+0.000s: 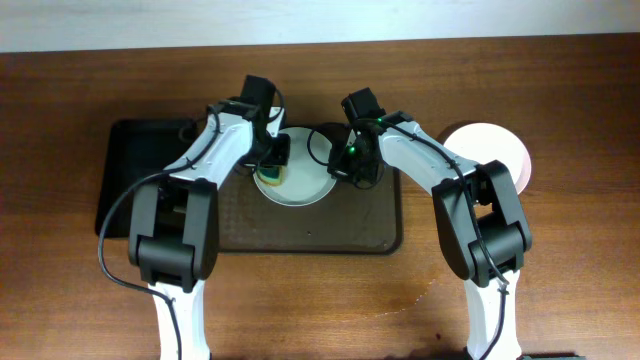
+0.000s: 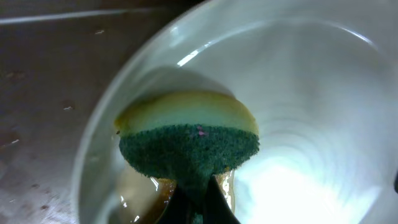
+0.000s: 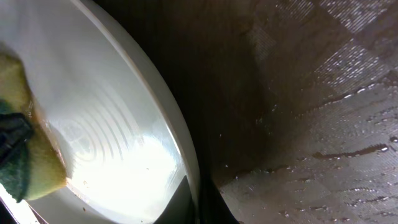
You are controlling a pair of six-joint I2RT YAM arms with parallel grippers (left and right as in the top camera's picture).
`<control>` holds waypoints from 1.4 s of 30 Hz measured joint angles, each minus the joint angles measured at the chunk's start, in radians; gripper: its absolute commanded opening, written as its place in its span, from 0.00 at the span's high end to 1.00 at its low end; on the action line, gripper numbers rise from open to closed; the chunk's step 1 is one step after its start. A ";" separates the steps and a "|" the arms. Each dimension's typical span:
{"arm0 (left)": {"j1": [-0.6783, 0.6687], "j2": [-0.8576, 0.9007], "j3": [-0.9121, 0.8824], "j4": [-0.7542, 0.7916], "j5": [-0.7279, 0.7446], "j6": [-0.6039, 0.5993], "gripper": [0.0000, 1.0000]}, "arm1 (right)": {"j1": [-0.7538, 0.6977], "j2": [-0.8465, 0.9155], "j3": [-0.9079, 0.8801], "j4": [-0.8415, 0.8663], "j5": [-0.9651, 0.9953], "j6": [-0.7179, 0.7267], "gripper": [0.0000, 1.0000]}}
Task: Clean dirty plates on tray and stack at the side
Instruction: 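Scrub the last plate with the sponge in the left gripper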
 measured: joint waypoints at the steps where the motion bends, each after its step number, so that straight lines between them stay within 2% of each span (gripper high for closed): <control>1: -0.011 -0.006 -0.008 0.005 0.000 -0.001 0.99 | 0.000 0.000 0.000 0.000 0.000 0.000 0.96; 7: -0.022 -0.007 -0.024 0.029 0.092 -0.068 0.99 | 0.000 0.000 0.000 0.000 0.000 -0.001 0.96; 12: 0.005 -0.011 -0.024 0.041 0.002 -0.141 0.99 | 0.000 0.000 0.000 0.000 0.000 -0.003 0.96; 15: 0.041 -0.013 -0.017 -0.053 -0.011 -0.141 0.99 | 0.000 0.000 0.000 0.006 -0.005 -0.005 0.96; 17: 0.048 -0.016 -0.016 -0.116 0.029 -0.087 0.99 | 0.003 0.000 -0.003 0.005 -0.005 -0.010 0.96; 19: 0.053 -0.016 -0.019 -0.183 0.136 0.045 0.99 | 0.003 0.000 -0.003 0.003 -0.006 -0.018 0.96; 22: 0.031 -0.016 -0.037 -0.186 0.202 0.154 0.99 | 0.003 0.000 -0.003 0.003 -0.006 -0.024 0.96; 24: 0.013 -0.018 -0.053 -0.150 0.204 0.173 0.99 | 0.003 0.000 -0.003 0.003 -0.006 -0.026 0.96; 26: 0.008 -0.032 -0.075 -0.094 0.166 0.104 0.99 | 0.003 0.000 -0.003 0.006 -0.006 -0.024 0.96; 32: -0.028 -0.047 -0.088 0.060 -0.074 -0.072 0.99 | 0.003 0.000 -0.003 0.012 -0.006 -0.002 0.96; 37: -0.030 -0.040 -0.089 0.147 -0.286 -0.159 0.99 | 0.003 0.000 -0.003 0.013 -0.007 0.001 0.96; 42: -0.037 -0.027 -0.071 0.158 -0.347 -0.196 0.99 | 0.007 0.000 -0.003 0.018 -0.008 0.002 0.96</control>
